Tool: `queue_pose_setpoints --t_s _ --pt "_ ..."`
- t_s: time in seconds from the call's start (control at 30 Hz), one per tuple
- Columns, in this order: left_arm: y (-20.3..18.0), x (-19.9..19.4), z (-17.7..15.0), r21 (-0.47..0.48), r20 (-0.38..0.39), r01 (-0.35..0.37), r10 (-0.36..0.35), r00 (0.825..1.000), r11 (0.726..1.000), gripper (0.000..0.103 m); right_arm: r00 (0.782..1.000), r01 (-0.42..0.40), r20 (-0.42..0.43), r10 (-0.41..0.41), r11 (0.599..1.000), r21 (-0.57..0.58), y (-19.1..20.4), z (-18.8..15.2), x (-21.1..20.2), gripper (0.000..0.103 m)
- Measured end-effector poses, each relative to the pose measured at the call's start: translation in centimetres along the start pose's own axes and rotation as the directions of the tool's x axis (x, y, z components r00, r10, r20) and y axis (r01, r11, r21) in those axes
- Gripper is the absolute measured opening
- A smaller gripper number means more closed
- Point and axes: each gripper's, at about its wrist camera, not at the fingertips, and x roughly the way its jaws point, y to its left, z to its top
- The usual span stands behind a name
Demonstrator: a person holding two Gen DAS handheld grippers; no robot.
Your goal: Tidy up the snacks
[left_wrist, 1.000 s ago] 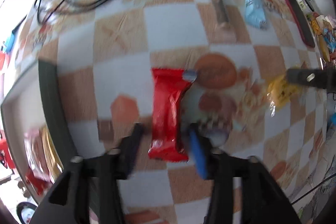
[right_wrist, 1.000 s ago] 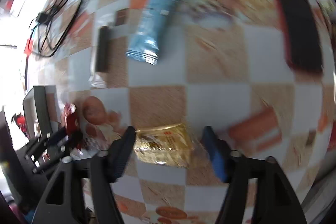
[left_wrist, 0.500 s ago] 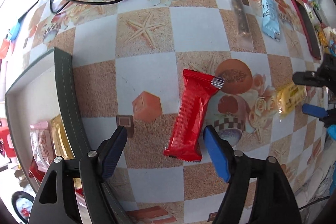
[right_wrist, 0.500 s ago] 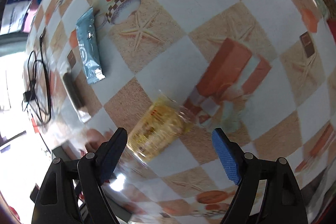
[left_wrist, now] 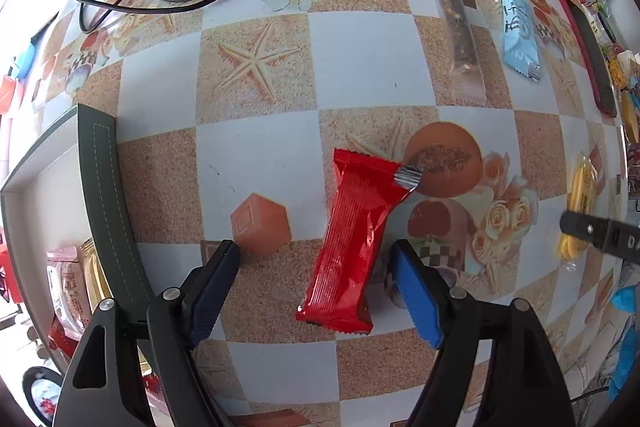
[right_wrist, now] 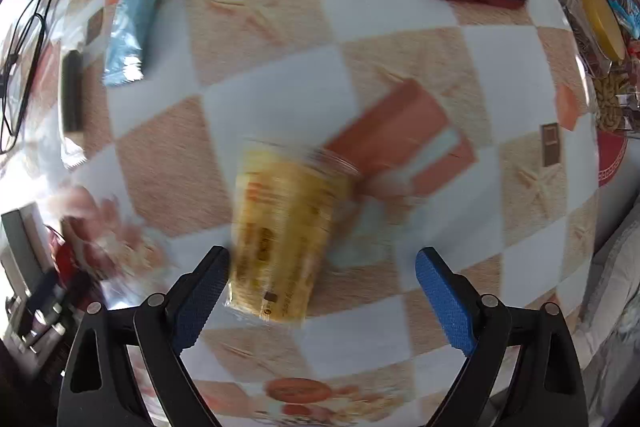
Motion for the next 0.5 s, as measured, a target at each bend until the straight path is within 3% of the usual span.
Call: queue_pose_setpoints --t_s 0.27,0.33,0.4,0.5 --pt "-1.0 0.3 0.8 0.049 0.01 0.003 -0.003 1.0 0.999 0.087 1.0 -0.008 0.016 0.009 0.997 -0.081 0.7 -0.4 0.5 0.094" --pt "-1.4 0.6 1.0 0.063 0.006 0.004 -0.005 1.0 0.998 0.092 1.0 -0.003 0.012 0.004 0.996 -0.086 3.1 0.2 1.0 0.098" --pt "-1.7 1.1 1.0 0.081 -0.021 0.001 0.001 1.0 0.997 0.103 1.0 -0.006 0.005 0.006 0.996 -0.09 4.0 0.1 1.5 0.102" --pt "-1.6 1.4 1.1 0.08 -0.011 0.002 -0.001 1.0 0.997 0.103 0.999 0.037 0.006 -0.037 0.992 -0.121 7.0 1.1 2.1 0.102"
